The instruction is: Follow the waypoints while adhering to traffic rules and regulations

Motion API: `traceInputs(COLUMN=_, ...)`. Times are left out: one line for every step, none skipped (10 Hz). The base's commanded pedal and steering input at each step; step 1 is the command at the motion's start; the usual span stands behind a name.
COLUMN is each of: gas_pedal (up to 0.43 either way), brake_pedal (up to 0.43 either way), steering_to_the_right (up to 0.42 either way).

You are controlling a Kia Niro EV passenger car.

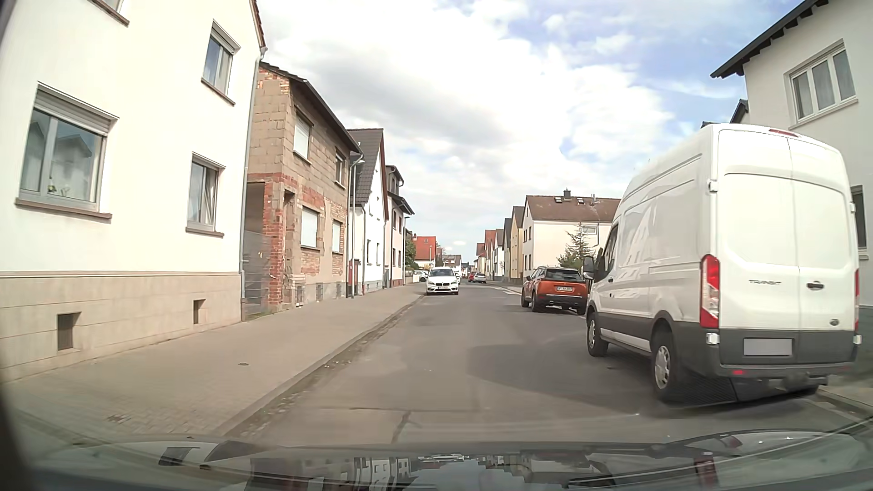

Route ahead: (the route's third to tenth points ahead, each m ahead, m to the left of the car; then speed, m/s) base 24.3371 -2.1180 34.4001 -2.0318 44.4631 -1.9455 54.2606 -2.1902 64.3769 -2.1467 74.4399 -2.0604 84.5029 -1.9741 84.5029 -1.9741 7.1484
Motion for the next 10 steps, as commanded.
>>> traceInputs(gas_pedal=0.138, brake_pedal=0.000, steering_to_the_right=-0.004)
traceInputs(gas_pedal=0.138, brake_pedal=0.000, steering_to_the_right=-0.004)
traceInputs(gas_pedal=0.138, brake_pedal=0.000, steering_to_the_right=-0.004)
traceInputs(gas_pedal=0.138, brake_pedal=0.000, steering_to_the_right=-0.005)
traceInputs(gas_pedal=0.138, brake_pedal=0.000, steering_to_the_right=-0.007)
traceInputs(gas_pedal=0.138, brake_pedal=0.000, steering_to_the_right=-0.006)
traceInputs(gas_pedal=0.138, brake_pedal=0.000, steering_to_the_right=-0.005)
traceInputs(gas_pedal=0.138, brake_pedal=0.000, steering_to_the_right=-0.005)
traceInputs(gas_pedal=0.138, brake_pedal=0.000, steering_to_the_right=-0.004)
traceInputs(gas_pedal=0.138, brake_pedal=0.000, steering_to_the_right=-0.004)
